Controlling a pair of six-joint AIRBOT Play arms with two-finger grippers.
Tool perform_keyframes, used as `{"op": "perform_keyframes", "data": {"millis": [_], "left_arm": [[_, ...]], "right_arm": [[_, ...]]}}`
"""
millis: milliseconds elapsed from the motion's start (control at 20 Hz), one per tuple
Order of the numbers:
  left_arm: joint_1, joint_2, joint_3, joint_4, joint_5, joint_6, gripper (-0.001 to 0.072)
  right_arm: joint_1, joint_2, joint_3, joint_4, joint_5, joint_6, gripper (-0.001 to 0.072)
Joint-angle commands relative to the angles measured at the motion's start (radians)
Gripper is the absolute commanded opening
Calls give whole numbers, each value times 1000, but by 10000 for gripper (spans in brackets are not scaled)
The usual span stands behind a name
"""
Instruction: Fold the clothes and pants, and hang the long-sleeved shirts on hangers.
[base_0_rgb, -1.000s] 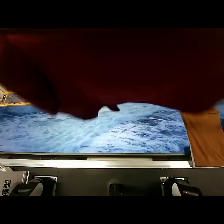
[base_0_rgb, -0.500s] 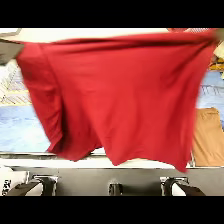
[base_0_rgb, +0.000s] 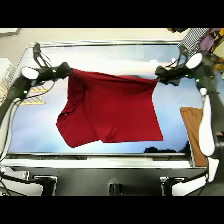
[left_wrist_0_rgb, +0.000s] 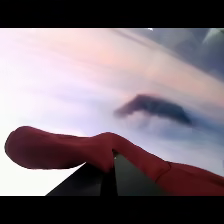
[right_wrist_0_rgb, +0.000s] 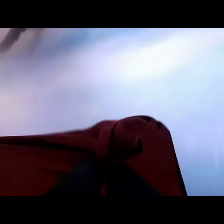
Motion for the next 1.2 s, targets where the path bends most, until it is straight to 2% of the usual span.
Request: {"op": "perform_keyframes", "data": {"millis": [0,50,150,200,250,300,350,400,550,650,700,800,1000,1150], "left_arm": [[-39,-104,1,-7,105,2,16],[-41,-116,1,-13,85,2,23],[-44,-121,1,-18,35,2,133],[-39,-114,3,-31,-1,2,135],[-26,-105,11,-46,-59,2,172],[-3,-89,27,-51,-137,-1,397],[25,-67,39,-50,-209,-2,558],[63,-34,44,-45,-285,-1,617],[196,88,44,35,-542,2,616],[271,175,27,126,-702,2,615],[300,221,-2,169,-749,2,614],[369,343,-140,178,-732,-46,612],[455,600,-504,182,-678,-45,612],[460,695,-656,190,-669,-5,612]], "right_arm": [[13,-119,-1,23,-168,85,34],[13,-132,-1,52,-178,84,34],[13,-145,-1,95,-173,84,36],[13,-143,0,108,-158,84,74],[7,-134,2,124,-122,84,195],[-8,-115,2,125,-73,75,334],[-27,-90,2,124,-12,40,416],[-54,-55,2,123,58,-28,421],[-150,67,1,94,230,-222,421],[-213,141,-18,47,347,-320,420],[-253,179,-58,56,360,-328,420],[-319,265,-203,61,343,-388,420],[-415,385,-603,65,318,-406,420],[-417,394,-789,82,288,-412,420]]}}
